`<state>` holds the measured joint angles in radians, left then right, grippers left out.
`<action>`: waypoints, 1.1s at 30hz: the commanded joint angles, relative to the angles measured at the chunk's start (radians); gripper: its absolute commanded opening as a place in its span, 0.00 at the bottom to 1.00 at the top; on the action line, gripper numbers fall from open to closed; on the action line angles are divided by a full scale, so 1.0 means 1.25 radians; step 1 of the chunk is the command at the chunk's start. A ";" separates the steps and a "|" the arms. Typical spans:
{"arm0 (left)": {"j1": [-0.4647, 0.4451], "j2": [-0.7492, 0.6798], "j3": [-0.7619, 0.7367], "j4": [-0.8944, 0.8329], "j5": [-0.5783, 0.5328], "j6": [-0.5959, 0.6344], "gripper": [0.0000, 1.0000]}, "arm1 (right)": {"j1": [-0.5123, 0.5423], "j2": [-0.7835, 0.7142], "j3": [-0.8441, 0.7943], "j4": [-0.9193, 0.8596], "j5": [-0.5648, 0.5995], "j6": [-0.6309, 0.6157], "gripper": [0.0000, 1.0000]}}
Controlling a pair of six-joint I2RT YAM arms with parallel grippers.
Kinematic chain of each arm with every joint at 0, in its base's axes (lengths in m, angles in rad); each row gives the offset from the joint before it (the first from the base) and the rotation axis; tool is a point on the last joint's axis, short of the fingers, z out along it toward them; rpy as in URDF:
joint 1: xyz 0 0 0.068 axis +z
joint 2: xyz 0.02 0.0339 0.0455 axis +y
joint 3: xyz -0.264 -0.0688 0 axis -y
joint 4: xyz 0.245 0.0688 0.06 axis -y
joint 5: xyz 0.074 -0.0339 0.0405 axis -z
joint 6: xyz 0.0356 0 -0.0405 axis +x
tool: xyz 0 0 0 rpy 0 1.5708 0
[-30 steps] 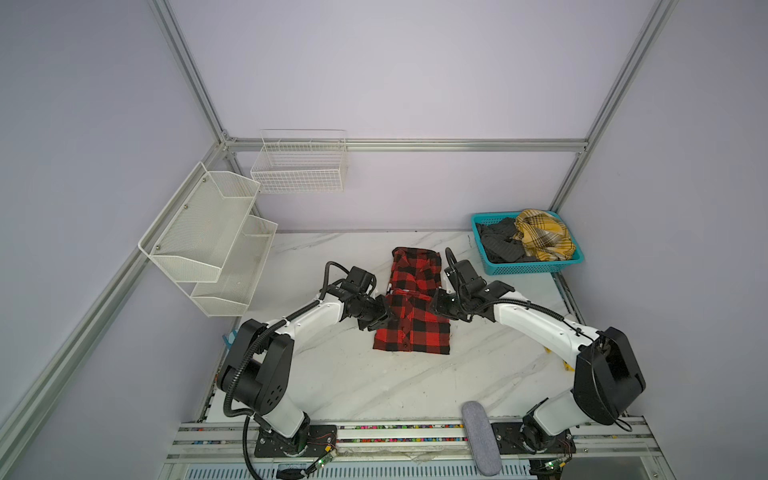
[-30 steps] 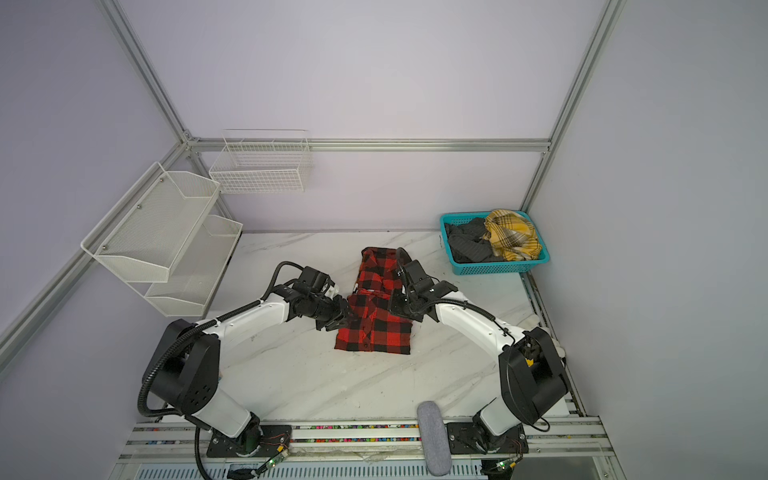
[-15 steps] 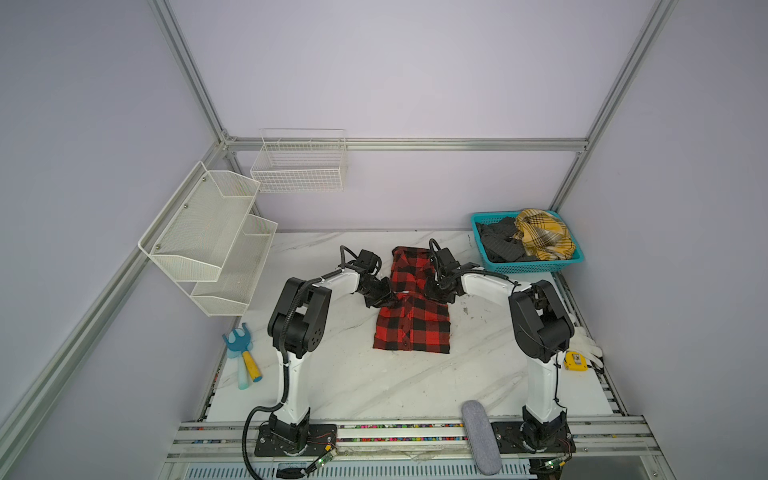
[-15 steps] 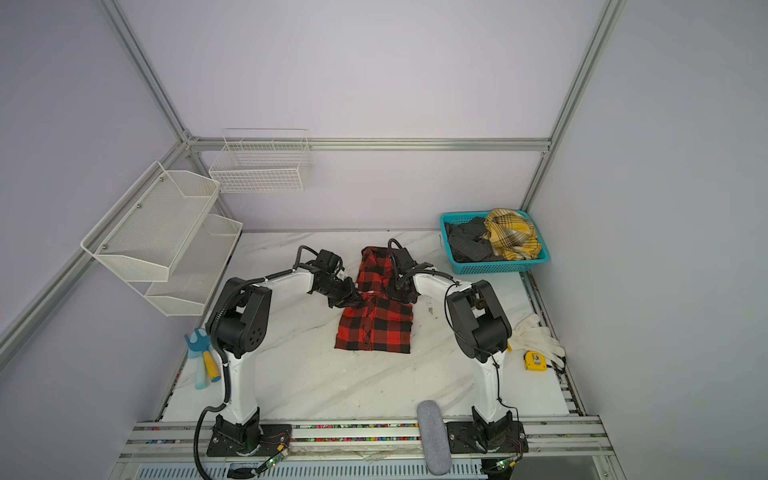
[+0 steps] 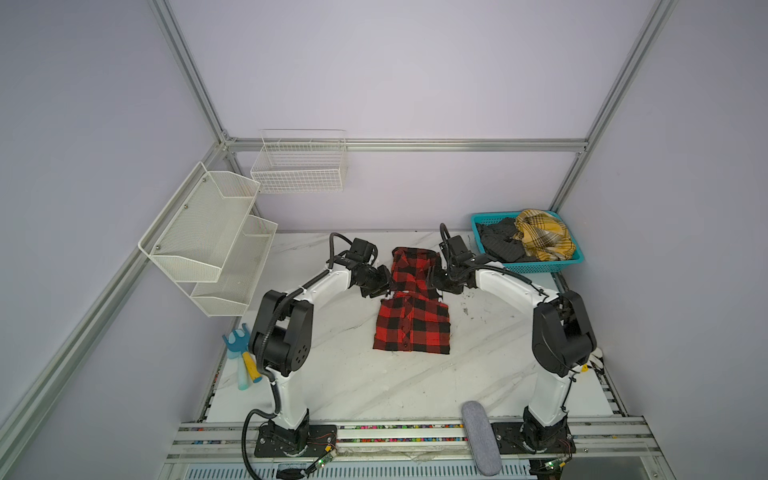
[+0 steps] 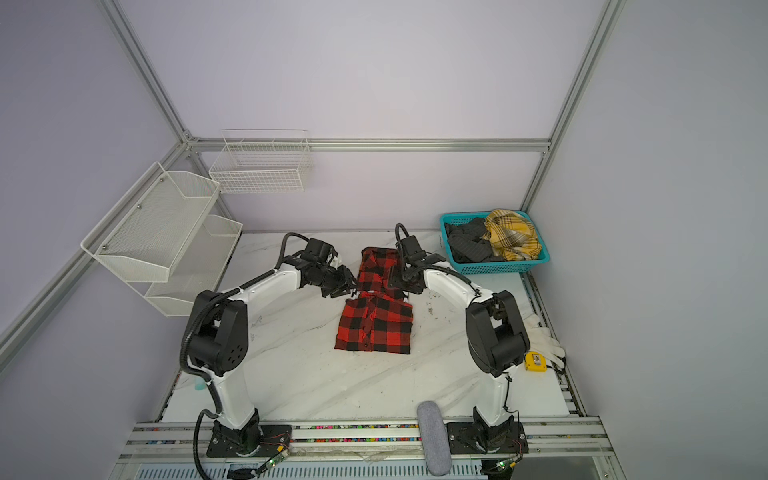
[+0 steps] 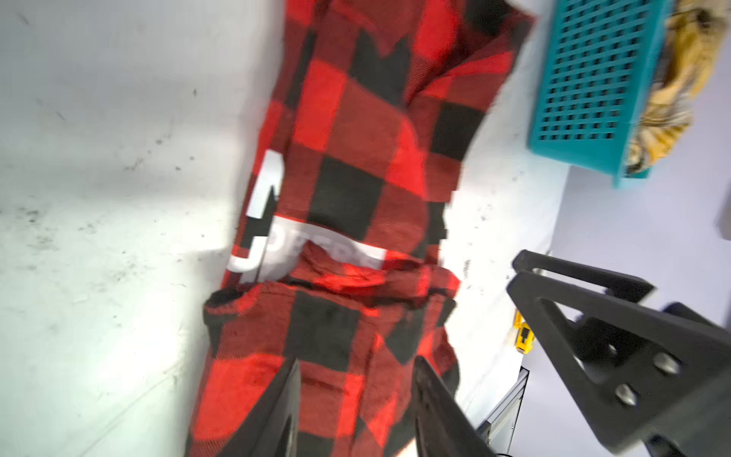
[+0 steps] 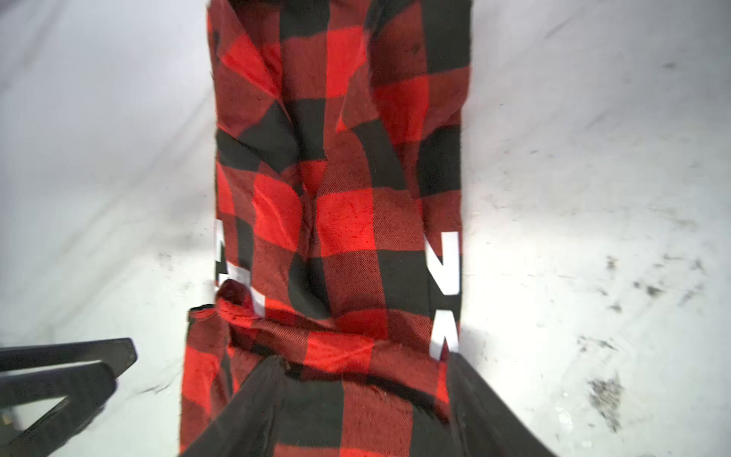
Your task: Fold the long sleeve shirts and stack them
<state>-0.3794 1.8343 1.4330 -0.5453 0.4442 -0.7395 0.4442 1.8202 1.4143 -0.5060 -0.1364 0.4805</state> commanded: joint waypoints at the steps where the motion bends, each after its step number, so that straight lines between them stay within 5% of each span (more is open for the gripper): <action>1: -0.056 -0.070 -0.015 -0.009 0.011 0.000 0.43 | -0.043 -0.011 -0.081 -0.010 -0.069 -0.033 0.69; 12: -0.145 -0.074 -0.173 0.043 0.030 -0.050 0.31 | -0.052 0.029 -0.173 0.068 -0.124 -0.048 0.60; 19: -0.148 -0.025 -0.193 0.041 -0.003 -0.034 0.29 | -0.051 0.031 -0.175 0.086 -0.136 -0.048 0.33; 26: -0.148 -0.002 -0.210 0.039 -0.013 -0.021 0.28 | -0.052 0.059 -0.164 0.094 -0.135 -0.054 0.37; 30: -0.148 0.008 -0.213 0.035 -0.020 -0.016 0.27 | -0.051 0.050 -0.151 0.092 -0.128 -0.051 0.01; 33: -0.148 0.019 -0.214 0.035 -0.019 -0.015 0.27 | -0.050 0.022 -0.111 0.053 -0.100 -0.057 0.00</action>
<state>-0.5640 1.8454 1.1980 -0.5034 0.4374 -0.7811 0.3771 1.8866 1.2221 -0.4080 -0.2977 0.4202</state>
